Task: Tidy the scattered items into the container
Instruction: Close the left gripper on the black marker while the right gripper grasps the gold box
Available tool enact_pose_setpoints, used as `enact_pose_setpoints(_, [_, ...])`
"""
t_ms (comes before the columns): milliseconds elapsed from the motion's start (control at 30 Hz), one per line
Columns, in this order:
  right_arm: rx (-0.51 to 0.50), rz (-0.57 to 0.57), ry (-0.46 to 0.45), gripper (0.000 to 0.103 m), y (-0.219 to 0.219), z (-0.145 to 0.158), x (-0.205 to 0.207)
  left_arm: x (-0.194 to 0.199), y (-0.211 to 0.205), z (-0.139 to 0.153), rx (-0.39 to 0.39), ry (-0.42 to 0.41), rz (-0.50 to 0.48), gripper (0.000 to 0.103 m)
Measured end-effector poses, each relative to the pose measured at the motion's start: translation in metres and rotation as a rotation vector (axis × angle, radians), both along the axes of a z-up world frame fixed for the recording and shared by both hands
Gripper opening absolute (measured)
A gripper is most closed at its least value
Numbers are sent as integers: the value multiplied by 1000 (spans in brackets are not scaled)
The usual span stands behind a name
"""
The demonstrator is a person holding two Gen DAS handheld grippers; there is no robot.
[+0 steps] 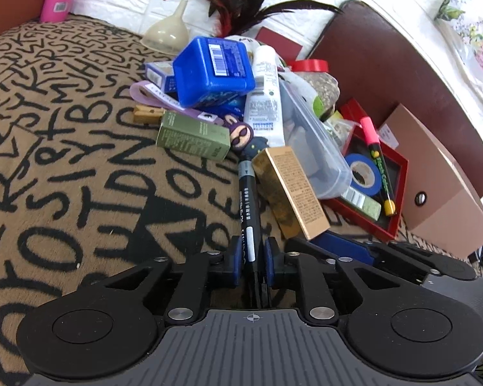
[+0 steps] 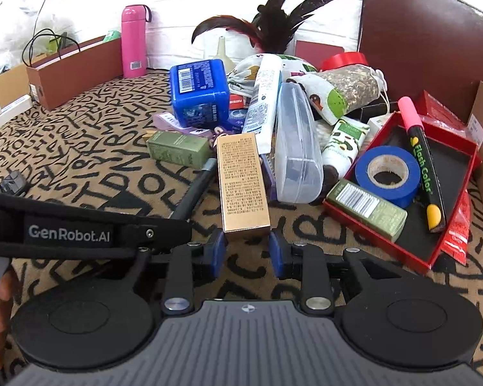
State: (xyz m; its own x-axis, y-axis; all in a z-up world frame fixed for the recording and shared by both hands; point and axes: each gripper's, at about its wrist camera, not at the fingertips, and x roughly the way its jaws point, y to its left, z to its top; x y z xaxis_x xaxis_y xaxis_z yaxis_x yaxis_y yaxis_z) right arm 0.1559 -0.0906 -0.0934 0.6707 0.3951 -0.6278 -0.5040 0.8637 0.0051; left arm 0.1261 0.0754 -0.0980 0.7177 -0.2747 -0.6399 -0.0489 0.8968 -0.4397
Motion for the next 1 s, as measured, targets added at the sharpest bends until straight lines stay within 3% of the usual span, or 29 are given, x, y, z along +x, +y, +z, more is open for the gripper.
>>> enact_pose_setpoints(367, [8, -55, 74, 33, -54, 7, -69, -33, -7, 4, -5, 39, -120, 14])
enact_pose_setpoints(433, [9, -63, 81, 33, -62, 9, -81, -37, -12, 4, 9, 38, -136, 20])
enact_pose_setpoints(500, [8, -70, 75, 34, -67, 10, -87, -38, -17, 5, 33, 34, -140, 33])
enact_pose_setpoints(667, [13, -80, 46, 35, -67, 14, -85, -33, -26, 8, 63, 40, -149, 39])
enact_pose_setpoints(833, [-3, -48, 21, 44, -58, 15, -74, -28, -34, 10, 100, 42, -145, 42])
enact_pose_setpoints(967, [-25, -34, 40, 42, -51, 10, -66, -29, -39, 12, 135, 43, -152, 42])
enact_pose_setpoints(1000, [-21, -35, 53, 37, -52, 8, -64, -28, -39, 12, 138, 44, -152, 42])
